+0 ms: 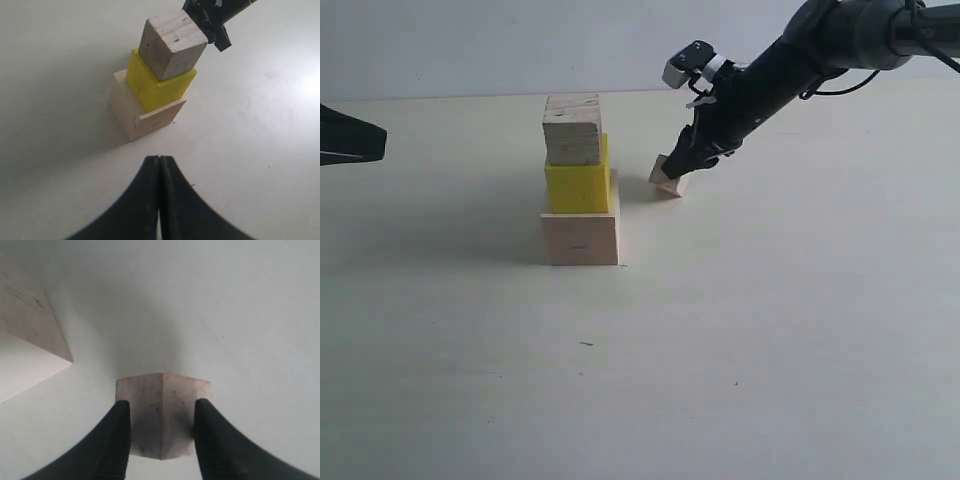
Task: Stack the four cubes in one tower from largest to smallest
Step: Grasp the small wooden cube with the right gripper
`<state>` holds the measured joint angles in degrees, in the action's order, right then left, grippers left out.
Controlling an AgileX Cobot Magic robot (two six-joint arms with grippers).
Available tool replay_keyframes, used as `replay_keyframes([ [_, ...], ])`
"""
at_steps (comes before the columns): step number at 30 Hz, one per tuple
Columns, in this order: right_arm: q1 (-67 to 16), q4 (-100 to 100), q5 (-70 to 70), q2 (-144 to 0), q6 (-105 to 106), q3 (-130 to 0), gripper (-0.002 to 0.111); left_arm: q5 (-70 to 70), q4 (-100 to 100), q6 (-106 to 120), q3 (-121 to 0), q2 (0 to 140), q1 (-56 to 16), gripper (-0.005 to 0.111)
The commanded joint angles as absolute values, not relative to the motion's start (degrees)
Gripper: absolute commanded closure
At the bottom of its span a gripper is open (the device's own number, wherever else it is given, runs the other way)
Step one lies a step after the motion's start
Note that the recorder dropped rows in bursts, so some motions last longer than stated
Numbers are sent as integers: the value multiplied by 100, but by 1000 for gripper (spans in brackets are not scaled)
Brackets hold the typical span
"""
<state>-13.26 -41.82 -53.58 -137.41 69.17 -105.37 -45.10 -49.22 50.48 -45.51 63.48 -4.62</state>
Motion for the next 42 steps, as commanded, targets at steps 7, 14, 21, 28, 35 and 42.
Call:
replay_keyframes([
  [7,-1330,-2308,-6129,-13332,6084,-10499,108,-4525,-4958,5053,-4548,6334,-476,107],
  [14,-1330,-2298,-6225,-12764,5523,-10489,108,-4525,-4947,5053,-4548,6334,-476,107],
  [21,-1330,-2487,-6467,-12665,5523,-10489,108,-4525,-4947,5053,-4548,6334,-476,107],
  [28,-1330,-3350,-6467,-12767,5910,-10489,84,-4525,-4947,5053,-4548,6334,-476,107],
  [35,-1341,-3393,-6478,-13033,5995,-10489,40,-4525,-4947,5053,-4548,6334,-476,107],
  [42,-1519,-3190,-6454,-13071,5984,-10489,42,-4525,-4947,5053,-4548,6334,-476,107],
])
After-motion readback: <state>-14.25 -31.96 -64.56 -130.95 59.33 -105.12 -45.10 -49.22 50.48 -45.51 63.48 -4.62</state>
